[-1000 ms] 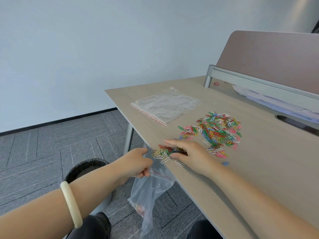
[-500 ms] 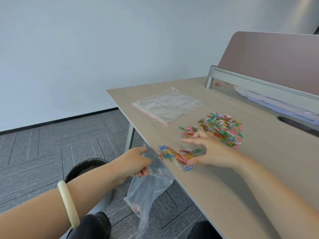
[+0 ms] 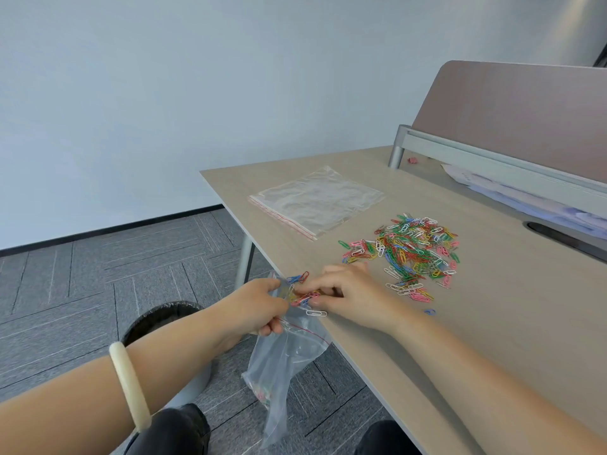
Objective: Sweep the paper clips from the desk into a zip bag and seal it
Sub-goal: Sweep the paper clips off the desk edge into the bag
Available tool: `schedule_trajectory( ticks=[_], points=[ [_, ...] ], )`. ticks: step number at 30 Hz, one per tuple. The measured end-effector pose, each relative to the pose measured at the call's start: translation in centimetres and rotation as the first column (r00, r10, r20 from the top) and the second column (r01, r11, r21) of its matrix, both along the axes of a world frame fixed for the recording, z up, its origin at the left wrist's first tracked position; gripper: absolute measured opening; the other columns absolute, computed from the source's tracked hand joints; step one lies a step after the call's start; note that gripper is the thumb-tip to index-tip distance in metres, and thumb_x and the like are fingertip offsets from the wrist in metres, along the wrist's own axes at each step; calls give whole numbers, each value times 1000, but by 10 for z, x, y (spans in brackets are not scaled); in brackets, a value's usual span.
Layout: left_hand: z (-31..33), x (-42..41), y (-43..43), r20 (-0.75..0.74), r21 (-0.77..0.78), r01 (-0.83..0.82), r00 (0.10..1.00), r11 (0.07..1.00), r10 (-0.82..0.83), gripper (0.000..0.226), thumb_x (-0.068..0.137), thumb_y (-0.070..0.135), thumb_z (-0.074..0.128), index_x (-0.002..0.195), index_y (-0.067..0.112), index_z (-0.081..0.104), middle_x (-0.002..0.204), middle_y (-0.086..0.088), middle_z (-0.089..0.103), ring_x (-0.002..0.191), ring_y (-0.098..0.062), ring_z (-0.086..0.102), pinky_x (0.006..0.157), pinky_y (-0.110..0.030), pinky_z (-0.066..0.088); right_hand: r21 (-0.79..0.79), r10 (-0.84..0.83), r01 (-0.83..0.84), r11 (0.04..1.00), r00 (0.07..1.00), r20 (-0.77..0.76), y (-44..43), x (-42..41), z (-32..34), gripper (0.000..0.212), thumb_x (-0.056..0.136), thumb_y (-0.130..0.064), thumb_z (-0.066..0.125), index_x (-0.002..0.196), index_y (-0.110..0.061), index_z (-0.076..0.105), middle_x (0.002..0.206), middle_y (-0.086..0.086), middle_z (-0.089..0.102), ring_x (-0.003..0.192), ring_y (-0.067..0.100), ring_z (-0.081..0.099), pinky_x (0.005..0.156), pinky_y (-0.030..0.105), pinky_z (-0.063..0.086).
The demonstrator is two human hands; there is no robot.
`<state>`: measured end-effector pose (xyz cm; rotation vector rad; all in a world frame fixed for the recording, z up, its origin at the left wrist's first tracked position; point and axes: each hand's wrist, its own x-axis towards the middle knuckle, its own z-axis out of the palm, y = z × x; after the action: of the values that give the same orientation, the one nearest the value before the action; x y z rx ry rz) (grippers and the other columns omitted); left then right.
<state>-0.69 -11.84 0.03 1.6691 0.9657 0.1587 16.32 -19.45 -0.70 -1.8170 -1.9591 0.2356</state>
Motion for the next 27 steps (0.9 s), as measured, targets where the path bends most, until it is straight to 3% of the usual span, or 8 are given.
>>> schedule_trajectory(
  ticks=[5,8,10,13,16,19,24,27],
  points=[
    [0,-1,1,3,11,-14,1000,1000,14,66,85,3,43,147,16,26,46,-3,54,31,-6,38,46,-19,36,32,-50,57,998,983,-176,-7,9,8,47,79,-29,69,125,-29,56,93,-8,58,86,4,54,85,25,40],
    [0,-2,1,2,13,-14,1000,1000,14,66,85,2,42,148,17,25,49,-4,54,30,-5,39,46,-17,37,-36,-99,99,994,995,6,-16,25,12,59,81,-45,61,136,-33,41,135,-11,47,128,5,35,110,31,20],
    [0,-2,2,6,12,-14,1000,1000,14,67,85,2,42,148,17,25,50,-5,54,29,-4,39,45,-16,36,-124,-52,67,990,991,121,-14,20,6,64,84,-51,52,141,-34,29,149,-15,30,139,3,15,115,33,7],
    [-2,-3,2,12,13,-22,1000,1000,22,67,84,3,43,147,17,26,47,-4,54,31,-5,39,44,-17,36,-153,1,11,988,997,73,-2,2,-1,53,92,-36,48,141,-32,28,150,-10,31,141,2,14,116,33,3],
    [-2,-3,3,16,18,-22,1000,1000,22,67,84,2,44,147,17,26,49,-4,54,30,-5,39,40,-15,35,-112,11,-33,993,982,-190,0,-9,-3,46,90,-15,54,134,-24,45,136,-5,53,122,-2,46,113,28,29],
    [-1,-4,1,9,18,-15,1000,1000,15,66,85,3,43,148,17,25,50,-4,55,29,-4,40,41,-15,37,-127,-26,-25,992,922,-386,-10,-9,4,45,89,-7,54,130,-25,49,127,-8,59,112,-11,51,101,11,37],
    [2,-6,-2,9,7,-6,1000,1000,6,66,86,4,42,148,18,24,49,-2,56,32,-5,40,47,-17,39,-54,-212,215,975,976,50,-27,29,12,48,82,-44,60,129,-34,50,120,-15,47,114,6,33,104,28,25],
    [3,-6,-3,4,6,-3,1000,1000,3,66,86,3,42,148,18,25,49,-2,57,32,-5,41,48,-17,39,18,-232,233,972,959,162,-28,27,-2,34,84,-44,57,117,-36,60,113,-10,49,104,11,28,99,37,26]
  ],
)
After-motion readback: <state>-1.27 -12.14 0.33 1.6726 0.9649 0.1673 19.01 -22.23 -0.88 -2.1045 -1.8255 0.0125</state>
